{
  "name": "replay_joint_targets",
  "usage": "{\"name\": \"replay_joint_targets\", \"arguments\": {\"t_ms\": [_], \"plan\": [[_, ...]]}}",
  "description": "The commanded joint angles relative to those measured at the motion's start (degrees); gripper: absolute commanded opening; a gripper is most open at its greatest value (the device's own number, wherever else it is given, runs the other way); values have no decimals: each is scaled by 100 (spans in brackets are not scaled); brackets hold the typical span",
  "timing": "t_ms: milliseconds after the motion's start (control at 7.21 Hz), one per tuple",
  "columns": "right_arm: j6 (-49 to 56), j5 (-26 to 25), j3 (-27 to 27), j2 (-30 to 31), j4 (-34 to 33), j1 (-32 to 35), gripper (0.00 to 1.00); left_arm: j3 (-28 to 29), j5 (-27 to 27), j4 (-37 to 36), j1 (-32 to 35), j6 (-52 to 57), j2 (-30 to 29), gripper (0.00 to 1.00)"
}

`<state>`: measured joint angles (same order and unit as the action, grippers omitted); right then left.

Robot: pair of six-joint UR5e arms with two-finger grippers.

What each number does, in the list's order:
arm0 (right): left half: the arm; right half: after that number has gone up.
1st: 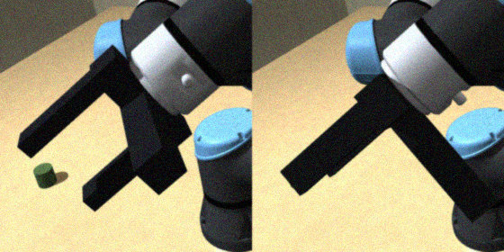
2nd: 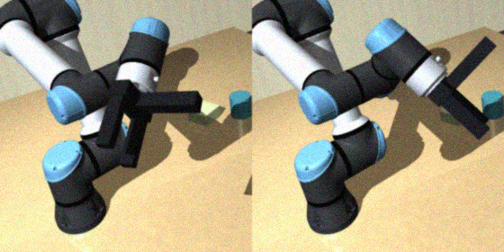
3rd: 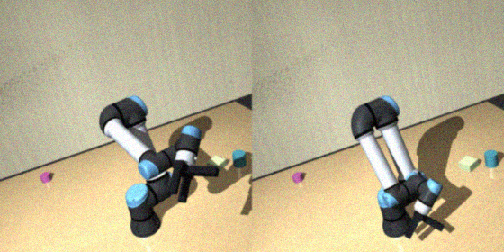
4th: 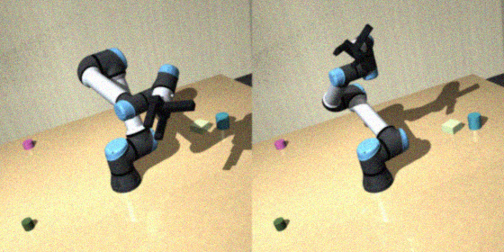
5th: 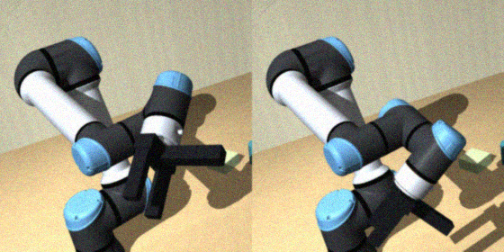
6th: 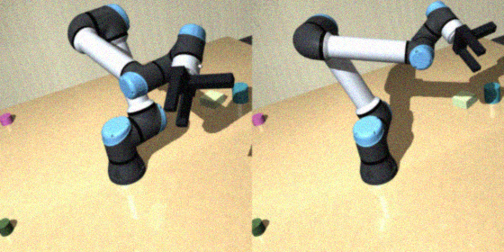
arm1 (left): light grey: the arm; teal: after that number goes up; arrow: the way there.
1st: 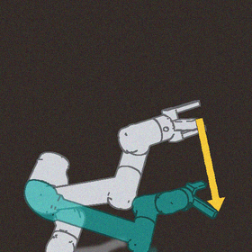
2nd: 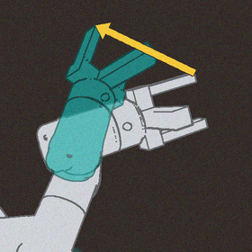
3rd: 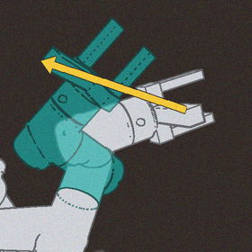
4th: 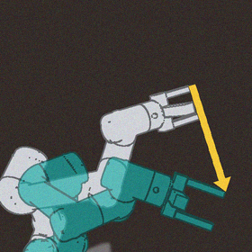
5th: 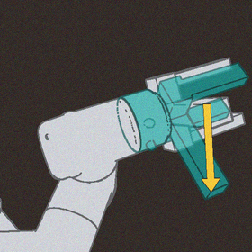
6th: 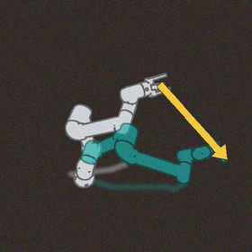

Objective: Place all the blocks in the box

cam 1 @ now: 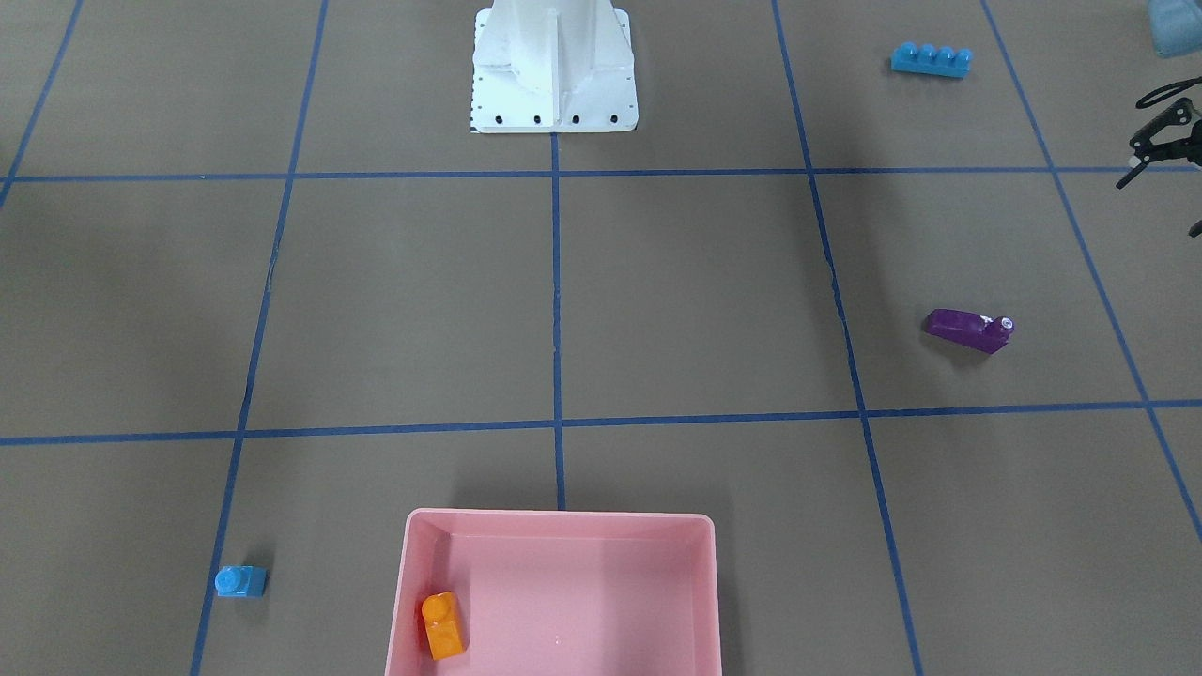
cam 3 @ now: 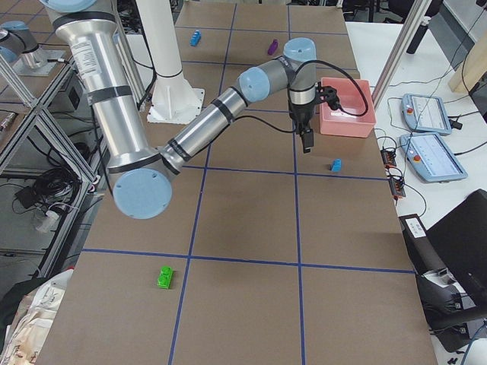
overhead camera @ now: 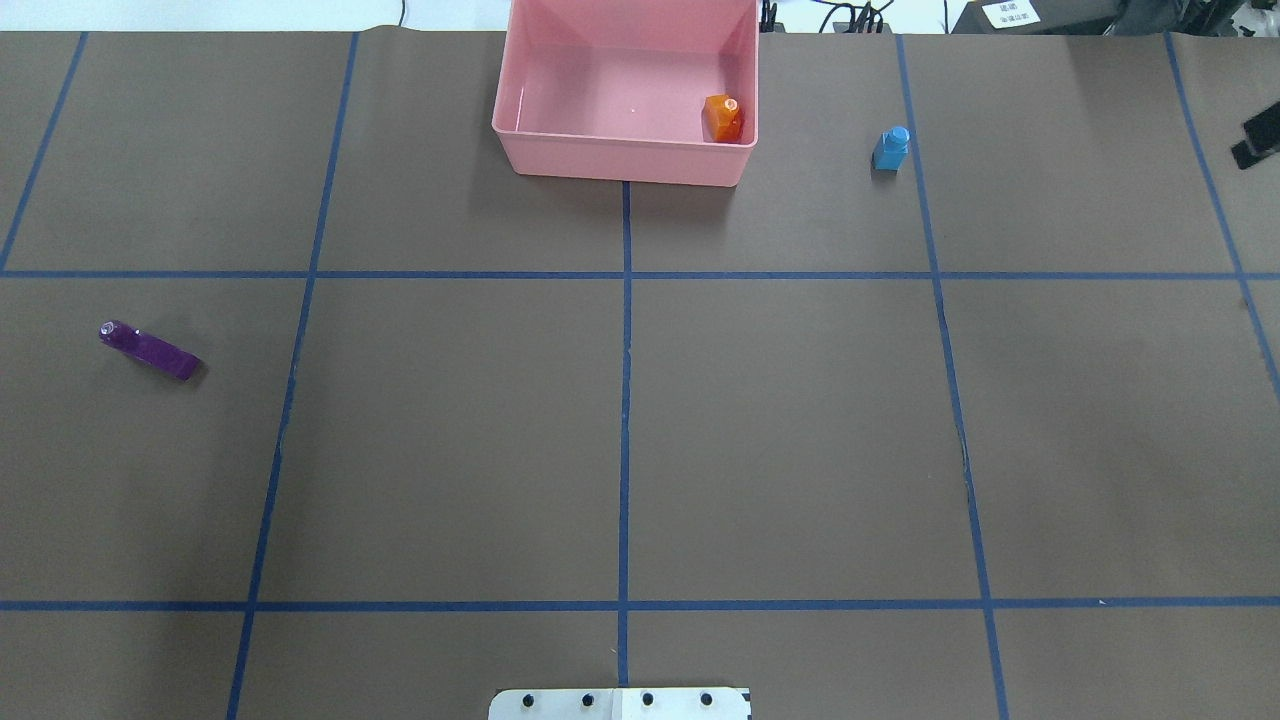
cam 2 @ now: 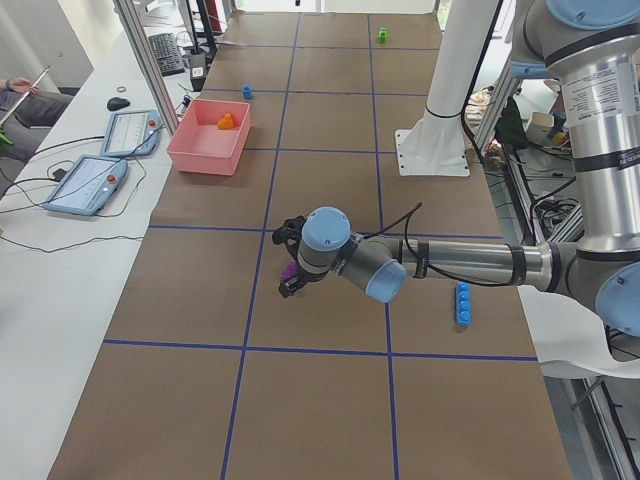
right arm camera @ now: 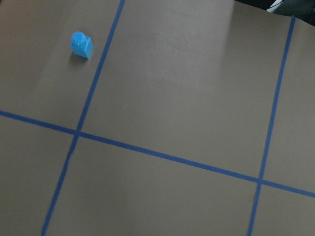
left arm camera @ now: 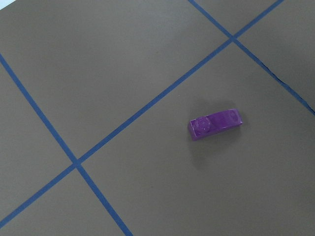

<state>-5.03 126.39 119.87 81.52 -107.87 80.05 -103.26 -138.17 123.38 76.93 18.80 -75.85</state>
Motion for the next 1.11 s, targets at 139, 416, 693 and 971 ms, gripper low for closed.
{"name": "replay_joint_targets", "arguments": {"t_ms": [139, 416, 693, 971], "plan": [[2108, 334, 133, 1170, -41, 1230, 100, 716, 713, 230, -1012, 27, -681, 100], [2419, 483, 177, 1690, 11, 1565, 100, 1576, 783, 632, -1311, 27, -1341, 100], [2419, 492, 168, 1701, 11, 1593, 100, 1870, 792, 661, -1531, 10, -1695, 100], [2411, 527, 159, 1692, 20, 1593, 100, 1871, 792, 661, -1839, 18, -1722, 100]]}}
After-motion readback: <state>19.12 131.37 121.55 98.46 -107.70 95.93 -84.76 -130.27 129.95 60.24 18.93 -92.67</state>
